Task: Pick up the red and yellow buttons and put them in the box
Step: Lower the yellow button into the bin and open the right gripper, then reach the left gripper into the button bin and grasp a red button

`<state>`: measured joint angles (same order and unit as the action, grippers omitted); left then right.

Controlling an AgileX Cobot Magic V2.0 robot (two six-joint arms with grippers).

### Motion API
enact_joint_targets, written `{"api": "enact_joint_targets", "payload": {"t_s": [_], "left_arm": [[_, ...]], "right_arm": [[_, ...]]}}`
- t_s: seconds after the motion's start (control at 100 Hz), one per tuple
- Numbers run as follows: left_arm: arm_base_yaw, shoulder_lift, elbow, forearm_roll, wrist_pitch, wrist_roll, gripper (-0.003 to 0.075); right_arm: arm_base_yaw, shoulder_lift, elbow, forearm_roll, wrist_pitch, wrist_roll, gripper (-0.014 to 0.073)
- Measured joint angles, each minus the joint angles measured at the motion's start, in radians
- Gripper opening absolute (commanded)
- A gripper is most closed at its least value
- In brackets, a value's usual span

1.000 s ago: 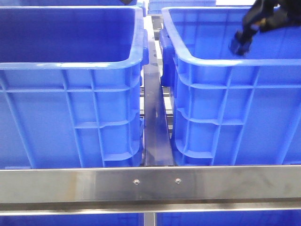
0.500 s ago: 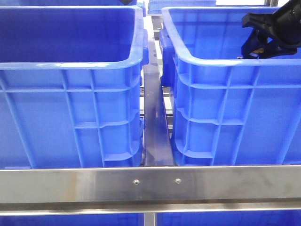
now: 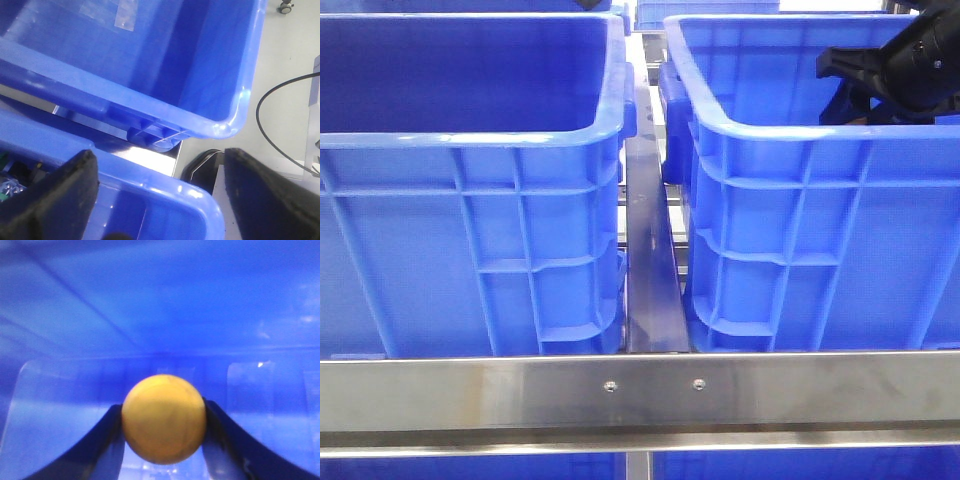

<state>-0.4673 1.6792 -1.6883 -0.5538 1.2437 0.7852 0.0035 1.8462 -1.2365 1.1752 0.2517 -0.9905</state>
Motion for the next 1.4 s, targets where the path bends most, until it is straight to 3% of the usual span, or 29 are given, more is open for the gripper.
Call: {"api": "enact_joint_targets", "payload": {"t_s": [0.09,0.29,0.8,0.92,1.21,1.28,1.4], "left_arm": [[0.0,0.0,0.0,0.0,0.0,0.0,0.0502],[0.0,0.0,0.0,0.0,0.0,0.0,0.0502],[0.0,0.0,0.0,0.0,0.0,0.0,0.0502],[0.0,0.0,0.0,0.0,0.0,0.0,0.0502],[0.0,0.0,0.0,0.0,0.0,0.0,0.0502],[0.0,0.0,0.0,0.0,0.0,0.0,0.0502],[0.0,0.0,0.0,0.0,0.0,0.0,0.0502]], "right_arm": [[0.0,0.001,-0.002,0.004,-0.002,0.0,0.0264],[0.0,0.004,-0.002,0.006,-0.009,0.0,0.0514],[0.0,-0.114,0.004,0.006,0.018,0.0,0.0522],[0.0,-0.183,0.05,0.006,0.029,0.0,0.0427],[0.0,-0.406,0.237,0.006,0.047,0.0,-0.0022],[0.0,-0.465,0.283,0.006,0.057,0.0,-0.0076],[0.0,-0.568,0.366,0.006,0.064,0.0,-0.0069]]}}
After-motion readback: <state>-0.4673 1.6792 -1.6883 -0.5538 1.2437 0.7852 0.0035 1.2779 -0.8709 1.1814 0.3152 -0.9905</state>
